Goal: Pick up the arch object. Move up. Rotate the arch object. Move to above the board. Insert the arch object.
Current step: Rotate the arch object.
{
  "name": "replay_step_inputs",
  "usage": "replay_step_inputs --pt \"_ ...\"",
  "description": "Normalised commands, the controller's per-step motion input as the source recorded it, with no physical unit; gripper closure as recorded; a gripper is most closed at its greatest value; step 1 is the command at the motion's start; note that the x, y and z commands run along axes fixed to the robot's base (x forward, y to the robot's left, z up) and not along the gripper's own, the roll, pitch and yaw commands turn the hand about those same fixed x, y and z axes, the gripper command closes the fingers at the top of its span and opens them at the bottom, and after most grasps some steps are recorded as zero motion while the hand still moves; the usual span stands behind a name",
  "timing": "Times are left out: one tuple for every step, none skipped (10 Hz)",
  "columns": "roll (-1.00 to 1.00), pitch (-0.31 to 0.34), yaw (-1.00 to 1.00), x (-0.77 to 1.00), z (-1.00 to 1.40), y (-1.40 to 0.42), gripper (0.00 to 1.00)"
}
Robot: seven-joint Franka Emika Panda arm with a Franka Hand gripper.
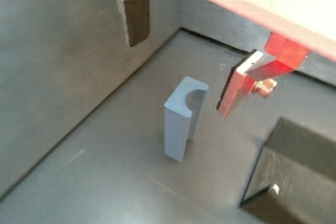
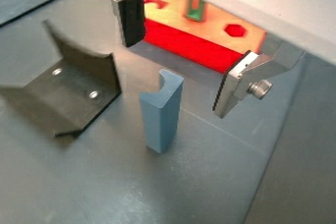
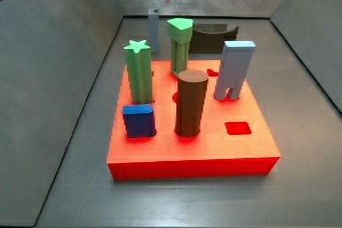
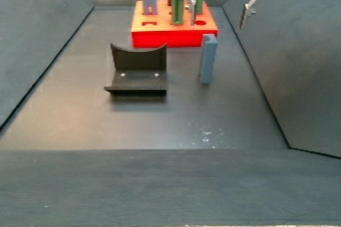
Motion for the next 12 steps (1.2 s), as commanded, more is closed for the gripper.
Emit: replay_step_inputs --pt "0.00 0.002 -1.00 0.04 -0.05 0.01 0.00" --pt "0.00 0.002 -1.00 0.04 -0.05 0.01 0.00" --pt "0.00 0.002 -1.00 0.04 -0.05 0.01 0.00" --pt "0.00 0.001 -1.00 0.04 -0.04 0.01 0.00" --pt "0.00 0.001 -1.00 0.04 -0.04 0.01 0.00" --pt "0.00 0.001 -1.00 0.04 -0.04 0.01 0.00" --pt "-0.01 0.001 -1.00 0.04 -0.04 0.01 0.00" --pt "-0.01 0.001 -1.00 0.04 -0.04 0.01 0.00" --pt "-0.01 0.001 -1.00 0.04 -0.04 0.01 0.00" --pt "-0.01 0.001 -1.00 0.04 -0.04 0.01 0.00" --pt "-0.01 0.001 -1.00 0.04 -0.04 0.01 0.00" --pt "-0.01 0.001 -1.00 0.04 -0.04 0.01 0.00"
